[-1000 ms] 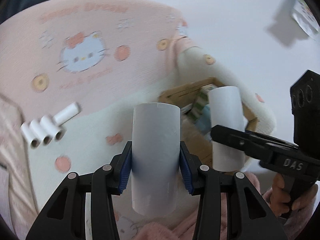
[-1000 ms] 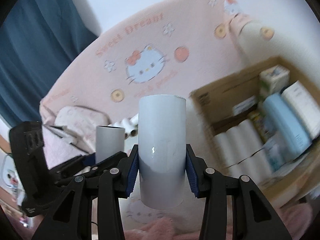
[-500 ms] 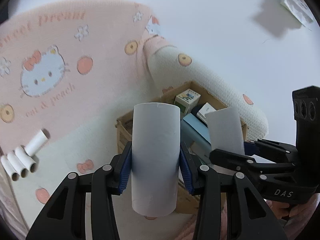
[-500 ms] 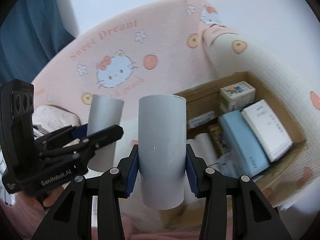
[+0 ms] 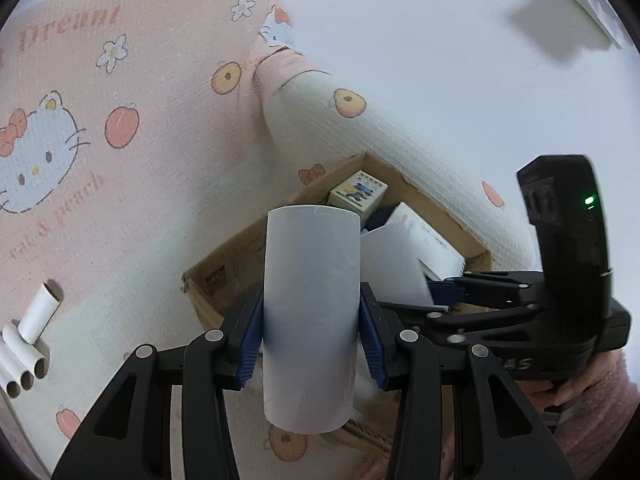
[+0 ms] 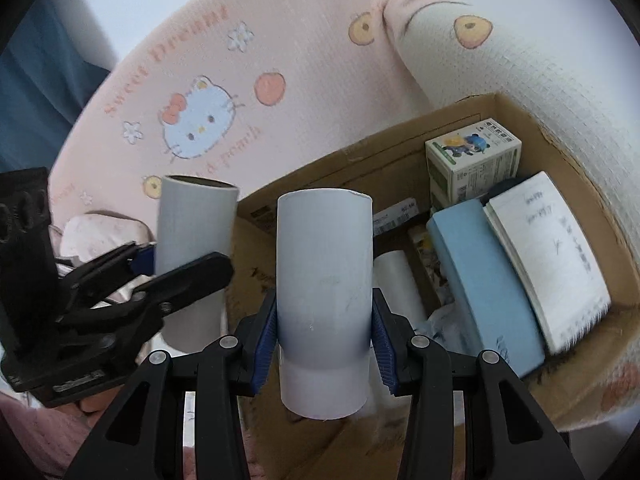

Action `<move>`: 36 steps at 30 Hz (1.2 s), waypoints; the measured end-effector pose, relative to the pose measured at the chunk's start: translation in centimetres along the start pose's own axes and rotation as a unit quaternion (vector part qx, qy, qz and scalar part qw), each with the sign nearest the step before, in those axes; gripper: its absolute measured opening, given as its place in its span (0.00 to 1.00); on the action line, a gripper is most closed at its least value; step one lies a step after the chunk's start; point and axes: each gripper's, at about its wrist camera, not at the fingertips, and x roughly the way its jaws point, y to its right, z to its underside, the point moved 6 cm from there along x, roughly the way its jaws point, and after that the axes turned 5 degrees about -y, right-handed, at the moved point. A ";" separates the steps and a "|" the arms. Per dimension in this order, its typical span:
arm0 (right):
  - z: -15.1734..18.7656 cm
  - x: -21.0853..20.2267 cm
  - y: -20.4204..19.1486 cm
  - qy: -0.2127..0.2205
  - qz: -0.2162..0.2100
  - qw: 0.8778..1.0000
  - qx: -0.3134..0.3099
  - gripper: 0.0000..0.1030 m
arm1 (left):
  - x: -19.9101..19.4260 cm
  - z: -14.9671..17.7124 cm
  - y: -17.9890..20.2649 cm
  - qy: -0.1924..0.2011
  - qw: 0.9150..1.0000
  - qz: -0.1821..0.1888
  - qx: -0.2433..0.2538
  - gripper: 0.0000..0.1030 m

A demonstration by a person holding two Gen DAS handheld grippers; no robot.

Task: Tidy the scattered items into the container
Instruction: 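Lower the right gripper's tube into the box and open the right gripper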

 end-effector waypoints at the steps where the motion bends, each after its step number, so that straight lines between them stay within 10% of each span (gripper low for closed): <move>1: -0.4 0.6 0.2 -0.008 0.012 1.000 -0.004 0.39 | 0.1 -0.2 -0.2 0.000 1.000 0.003 -0.001 0.46; 24: -1.5 11.7 2.8 -0.163 0.165 0.970 -0.070 0.39 | 1.0 -1.7 -2.1 0.004 1.000 -0.003 -0.022 0.46; 36: -0.6 13.0 3.7 -0.203 0.176 0.961 -0.067 0.39 | 1.0 -0.9 -3.9 0.000 0.999 -0.021 -0.029 0.46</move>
